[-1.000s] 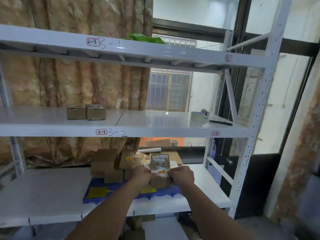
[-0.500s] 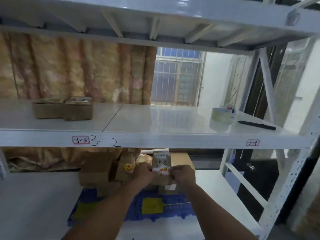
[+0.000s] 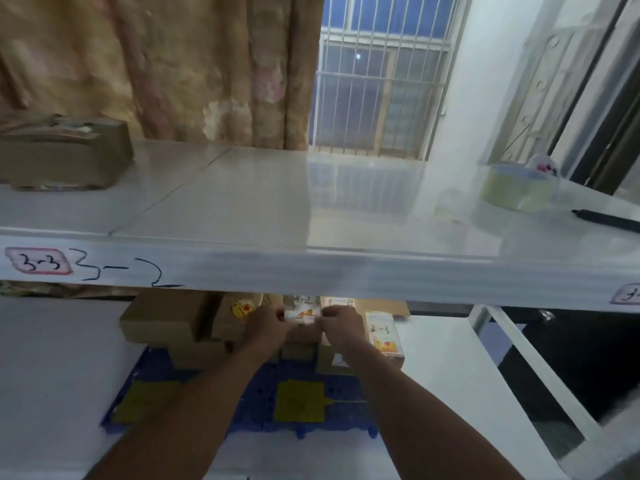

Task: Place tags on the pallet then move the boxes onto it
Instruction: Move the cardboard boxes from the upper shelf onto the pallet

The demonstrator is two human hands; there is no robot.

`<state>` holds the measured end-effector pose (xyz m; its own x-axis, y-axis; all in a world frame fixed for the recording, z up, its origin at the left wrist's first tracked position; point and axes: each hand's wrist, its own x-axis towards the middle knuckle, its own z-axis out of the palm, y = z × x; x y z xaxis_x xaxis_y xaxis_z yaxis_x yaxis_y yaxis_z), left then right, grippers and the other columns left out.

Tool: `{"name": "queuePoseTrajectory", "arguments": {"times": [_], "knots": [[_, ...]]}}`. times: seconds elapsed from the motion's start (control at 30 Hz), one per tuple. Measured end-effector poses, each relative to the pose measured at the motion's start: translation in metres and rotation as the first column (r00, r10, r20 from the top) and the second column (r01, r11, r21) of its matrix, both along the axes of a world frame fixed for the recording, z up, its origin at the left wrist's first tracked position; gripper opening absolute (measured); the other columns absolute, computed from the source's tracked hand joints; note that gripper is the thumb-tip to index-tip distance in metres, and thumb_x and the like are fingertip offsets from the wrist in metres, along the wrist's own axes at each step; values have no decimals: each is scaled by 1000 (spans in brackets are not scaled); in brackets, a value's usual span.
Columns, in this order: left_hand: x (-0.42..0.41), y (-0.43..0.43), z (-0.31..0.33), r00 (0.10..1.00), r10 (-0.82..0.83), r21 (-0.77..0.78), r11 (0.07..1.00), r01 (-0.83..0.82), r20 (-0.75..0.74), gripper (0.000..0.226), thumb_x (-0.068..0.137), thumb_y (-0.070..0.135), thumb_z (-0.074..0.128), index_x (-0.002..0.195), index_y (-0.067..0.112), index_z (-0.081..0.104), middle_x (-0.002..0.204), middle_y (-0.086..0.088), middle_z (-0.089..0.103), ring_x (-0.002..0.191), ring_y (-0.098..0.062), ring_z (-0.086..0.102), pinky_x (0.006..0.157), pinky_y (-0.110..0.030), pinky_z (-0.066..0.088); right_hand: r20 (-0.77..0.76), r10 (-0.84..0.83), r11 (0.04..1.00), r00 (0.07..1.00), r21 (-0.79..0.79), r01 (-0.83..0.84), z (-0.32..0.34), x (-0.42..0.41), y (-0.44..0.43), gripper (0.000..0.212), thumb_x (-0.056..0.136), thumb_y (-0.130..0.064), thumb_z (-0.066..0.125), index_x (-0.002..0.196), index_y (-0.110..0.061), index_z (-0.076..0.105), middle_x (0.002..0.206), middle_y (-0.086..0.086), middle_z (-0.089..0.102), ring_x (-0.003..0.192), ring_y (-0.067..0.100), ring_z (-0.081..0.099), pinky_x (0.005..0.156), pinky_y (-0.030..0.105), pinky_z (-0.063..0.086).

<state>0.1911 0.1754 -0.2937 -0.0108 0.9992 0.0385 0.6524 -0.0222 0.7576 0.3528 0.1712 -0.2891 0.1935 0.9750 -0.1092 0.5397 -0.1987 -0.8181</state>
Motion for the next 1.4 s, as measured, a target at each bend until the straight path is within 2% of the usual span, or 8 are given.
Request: {"name": "queuePoseTrajectory", "arguments": {"times": [0.2, 0.37, 0.53, 0.63, 0.8, 1.07, 1.23, 1.4], "knots": [[-2, 25, -27, 999, 42, -41, 998, -42, 2, 28, 95, 21, 67, 119, 7, 70, 113, -12, 71, 87, -20, 60, 64, -26, 44, -33, -7, 1000, 999, -28, 7, -17, -5, 25, 26, 85, -33, 75, 107, -20, 79, 100, 0, 77, 94, 17, 70, 82, 30, 56], [0, 24, -28, 998, 53, -69, 996, -55, -37, 19, 95, 11, 63, 112, 7, 71, 107, -11, 66, 96, -26, 59, 79, -32, 46, 67, 31, 998, 997, -51, -27, -23, -3, 24, 23, 88, -30, 73, 104, -16, 79, 96, 0, 75, 83, 12, 63, 58, 21, 41], [8, 25, -33, 990, 42, -95, 994, -55, -132, 24, 88, 5, 60, 71, 16, 47, 75, -10, 41, 74, -22, 43, 67, -33, 33, 107, 65, 997, 992, -52, -60, -26, -3, 21, 24, 92, -28, 69, 110, -13, 75, 108, 4, 74, 93, 15, 64, 81, 30, 52], [12, 22, -38, 984, 63, -101, 992, -80, -164, 7, 91, 12, 63, 90, 11, 70, 85, -7, 63, 82, -26, 60, 68, -32, 41, 148, 85, 996, 985, -28, -82, -27, -4, 18, 25, 94, -22, 67, 117, -10, 69, 115, 4, 70, 90, 13, 55, 76, 24, 40], [17, 18, -41, 972, 64, -69, 994, -82, -224, 20, 89, 13, 63, 105, 12, 74, 105, -9, 67, 92, -25, 61, 78, -36, 54, 169, 76, 997, 983, -7, -75, -28, -5, 10, 25, 96, -18, 63, 120, -10, 67, 122, 6, 68, 94, 13, 54, 71, 21, 40], [20, -1, -19, 964, -44, -40, 999, 35, -262, 45, 91, 13, 58, 135, 15, 60, 144, -5, 52, 128, -25, 50, 99, -34, 42, 275, 102, 991, 956, 60, -123, -3, -2, -5, 36, 99, -26, 56, 133, -15, 63, 134, 3, 63, 122, 22, 58, 100, 35, 46], [5, -22, 12, 878, -135, 43, 984, 174, -460, 47, 96, 42, 41, 132, 19, 61, 146, -2, 52, 131, -24, 50, 102, -36, 45, 669, 153, 946, 728, 112, -303, 20, 0, -20, 42, 103, -41, 40, 134, -19, 59, 139, 2, 58, 128, 27, 51, 104, 40, 41], [-14, -42, 44, 747, -52, 141, 971, 192, -662, 75, 84, 62, 5, 121, 25, 60, 139, -6, 53, 123, -28, 51, 98, -43, 45, 726, 200, 930, 658, 72, -361, 49, -8, -41, 59, 103, -55, 29, 154, -25, 35, 163, 0, 29, 151, 25, 22, 123, 44, 18]]}}
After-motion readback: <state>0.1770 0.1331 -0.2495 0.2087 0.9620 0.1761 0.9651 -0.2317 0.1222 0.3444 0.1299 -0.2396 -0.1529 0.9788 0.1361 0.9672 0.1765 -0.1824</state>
